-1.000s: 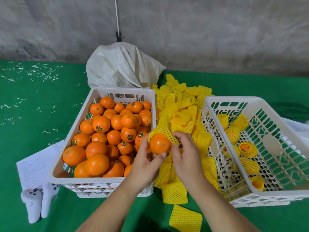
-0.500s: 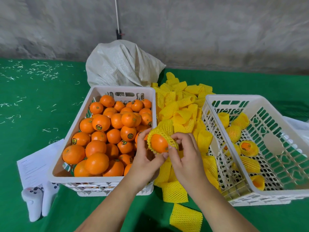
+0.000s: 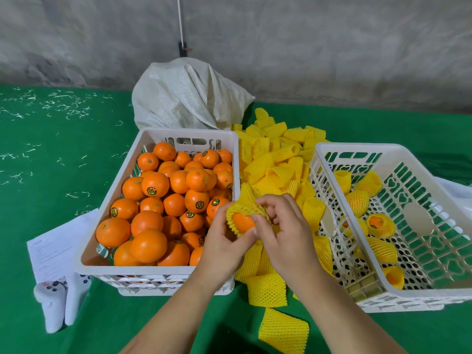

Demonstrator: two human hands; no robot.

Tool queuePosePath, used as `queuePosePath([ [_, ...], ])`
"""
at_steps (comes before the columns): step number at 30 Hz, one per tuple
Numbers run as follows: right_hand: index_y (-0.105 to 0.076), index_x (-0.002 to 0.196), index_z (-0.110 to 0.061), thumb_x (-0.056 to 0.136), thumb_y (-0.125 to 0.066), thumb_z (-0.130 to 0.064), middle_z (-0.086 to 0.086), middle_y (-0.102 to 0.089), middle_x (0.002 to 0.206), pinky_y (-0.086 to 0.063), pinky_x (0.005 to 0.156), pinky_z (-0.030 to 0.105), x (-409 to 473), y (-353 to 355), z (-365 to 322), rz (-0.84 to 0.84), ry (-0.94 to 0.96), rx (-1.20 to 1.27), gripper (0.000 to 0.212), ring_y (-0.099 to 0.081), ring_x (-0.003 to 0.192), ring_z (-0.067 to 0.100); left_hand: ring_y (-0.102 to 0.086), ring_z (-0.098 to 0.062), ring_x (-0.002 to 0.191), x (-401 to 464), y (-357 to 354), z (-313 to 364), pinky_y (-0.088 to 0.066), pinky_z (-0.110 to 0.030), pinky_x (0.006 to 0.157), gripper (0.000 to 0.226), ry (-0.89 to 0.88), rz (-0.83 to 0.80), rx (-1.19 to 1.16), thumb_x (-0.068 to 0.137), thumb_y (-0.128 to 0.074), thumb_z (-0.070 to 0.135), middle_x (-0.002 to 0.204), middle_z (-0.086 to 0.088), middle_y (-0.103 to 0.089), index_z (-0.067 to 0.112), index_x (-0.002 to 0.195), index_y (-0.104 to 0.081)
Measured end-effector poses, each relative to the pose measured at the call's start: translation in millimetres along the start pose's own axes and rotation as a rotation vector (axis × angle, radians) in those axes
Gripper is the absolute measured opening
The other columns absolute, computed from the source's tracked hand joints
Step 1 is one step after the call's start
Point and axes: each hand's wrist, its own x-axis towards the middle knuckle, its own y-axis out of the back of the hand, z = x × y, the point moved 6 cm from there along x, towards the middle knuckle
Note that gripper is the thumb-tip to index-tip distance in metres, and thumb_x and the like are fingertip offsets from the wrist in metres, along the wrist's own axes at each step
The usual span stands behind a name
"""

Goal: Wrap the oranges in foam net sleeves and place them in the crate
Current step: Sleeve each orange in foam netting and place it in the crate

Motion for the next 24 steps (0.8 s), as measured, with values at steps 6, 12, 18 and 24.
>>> queuePosePath([
  [6, -0.068, 0.115, -0.009, 0.096, -0.066, -0.003, -0.008, -0.051, 0.104, -0.04, 0.072, 0.016, -4, 1, 23, -0.04, -0.079, -0.112, 0.02, -0.047, 0.083, -0.003, -0.071, -0.015, 0.105, 3, 10, -9, -0.057, -0.026, 0.085, 0.064, 0.094, 0.09, -0.072, 0.081, -0.085, 0.032, 0.114, -0.002, -0.074, 0.021, 0.132, -0.049],
  [12, -0.065, 0.099, -0.009, 0.091, -0.058, -0.02, -0.008, -0.053, 0.098, -0.038, 0.075, 0.007, -31, -14, 0, -0.002, 0.061, -0.078, 0.015, -0.047, 0.084, 0.0, -0.066, -0.026, 0.094, 5, 17, -17, -0.054, -0.041, 0.078, 0.047, 0.152, 0.168, -0.123, 0.083, -0.068, 0.007, 0.106, -0.011, -0.07, 0.022, 0.125, -0.055],
  [18, -0.057, 0.116, -0.032, 0.076, -0.061, -0.068, -0.016, -0.067, 0.109, -0.053, 0.086, 0.036, -33, -30, 24, -0.05, -0.69, 0.712, 0.054, -0.064, 0.103, 0.013, -0.061, -0.007, 0.079, -5, 5, 0, -0.051, -0.023, 0.065, 0.058, 0.046, -0.005, 0.013, 0.081, -0.081, 0.02, 0.087, 0.004, -0.065, 0.011, 0.122, -0.042],
  [24, -0.06, 0.136, -0.016, 0.096, -0.067, -0.033, 0.009, -0.068, 0.134, -0.057, 0.096, 0.036, -29, -47, 10, -0.167, -0.763, 1.194, 0.044, -0.064, 0.126, 0.024, -0.067, -0.012, 0.105, -4, 17, -4, -0.055, -0.027, 0.079, 0.029, 0.091, 0.117, 0.098, 0.102, -0.066, 0.018, 0.122, -0.006, -0.066, 0.042, 0.119, -0.062],
])
